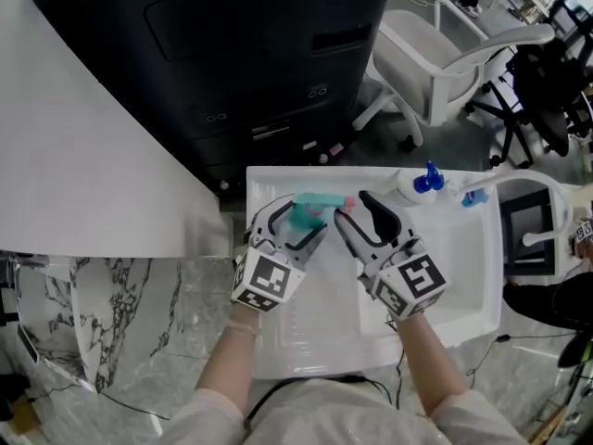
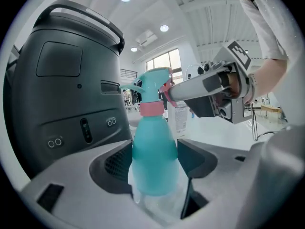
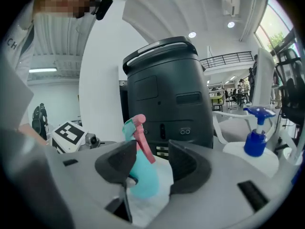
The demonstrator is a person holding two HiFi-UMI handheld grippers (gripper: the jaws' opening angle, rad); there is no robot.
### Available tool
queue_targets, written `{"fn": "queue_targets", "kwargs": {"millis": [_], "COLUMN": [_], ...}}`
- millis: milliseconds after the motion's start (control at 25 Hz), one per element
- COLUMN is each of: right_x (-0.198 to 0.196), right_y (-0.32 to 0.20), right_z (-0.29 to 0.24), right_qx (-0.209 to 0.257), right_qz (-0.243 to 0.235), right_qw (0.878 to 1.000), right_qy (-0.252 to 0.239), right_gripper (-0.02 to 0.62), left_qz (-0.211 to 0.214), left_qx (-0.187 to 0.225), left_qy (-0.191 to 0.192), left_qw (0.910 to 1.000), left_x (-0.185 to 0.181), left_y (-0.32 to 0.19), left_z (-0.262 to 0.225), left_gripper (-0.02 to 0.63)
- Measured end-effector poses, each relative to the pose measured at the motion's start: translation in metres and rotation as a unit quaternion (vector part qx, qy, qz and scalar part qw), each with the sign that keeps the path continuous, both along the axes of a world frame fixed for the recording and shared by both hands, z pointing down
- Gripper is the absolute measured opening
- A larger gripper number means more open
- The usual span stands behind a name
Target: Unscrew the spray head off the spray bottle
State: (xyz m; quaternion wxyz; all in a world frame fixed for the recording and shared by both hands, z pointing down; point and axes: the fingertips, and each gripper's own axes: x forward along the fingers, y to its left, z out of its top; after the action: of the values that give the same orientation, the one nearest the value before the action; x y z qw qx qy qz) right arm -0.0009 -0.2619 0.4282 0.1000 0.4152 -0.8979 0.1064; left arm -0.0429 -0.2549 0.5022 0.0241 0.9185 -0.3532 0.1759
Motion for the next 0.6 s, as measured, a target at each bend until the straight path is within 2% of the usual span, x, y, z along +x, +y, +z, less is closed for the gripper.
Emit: {"fn": "queue_targets", "kwargs": {"millis": [120, 200, 400, 480, 600], "right_x": [0.005, 0.001, -0.032, -0.049, -0.061], "right_y": [-0.011, -0.007, 0.028, 0.029, 0.017], "right_z": [-0.001, -0.004, -0.001, 0.004, 0.004], "right_qx": [0.001, 0.01, 0.025, 0.022, 0.027], "right_qz": [0.018, 0.013, -0.047, -0.065, -0.062], "right_qw": [1.0, 1.0, 0.998, 0.997, 0.996], "right_qy": [-0.006, -0.001, 0.029, 0.04, 0.054], "right_gripper": [0.201, 0.199, 0.172, 0.186, 0.23], "left_qz": [-0.001, -0.002, -0.002, -0.004, -0.007], "left_qx": [0.0, -0.001, -0.002, -0.002, -0.002], "left_qy": [0.0, 0.001, 0.001, 0.001, 0.001], "left_qw": [1.0, 1.0, 1.0, 1.0, 1.0], "left_x": [0.0, 0.001, 0.001, 0.0, 0.0], "left_y": [0.0, 0.0, 0.0, 0.0, 0.0], "left_z": [0.0, 0.0, 0.0, 0.0, 0.0], "left_gripper": [0.299, 0.299, 0.299, 0.299, 0.299]}}
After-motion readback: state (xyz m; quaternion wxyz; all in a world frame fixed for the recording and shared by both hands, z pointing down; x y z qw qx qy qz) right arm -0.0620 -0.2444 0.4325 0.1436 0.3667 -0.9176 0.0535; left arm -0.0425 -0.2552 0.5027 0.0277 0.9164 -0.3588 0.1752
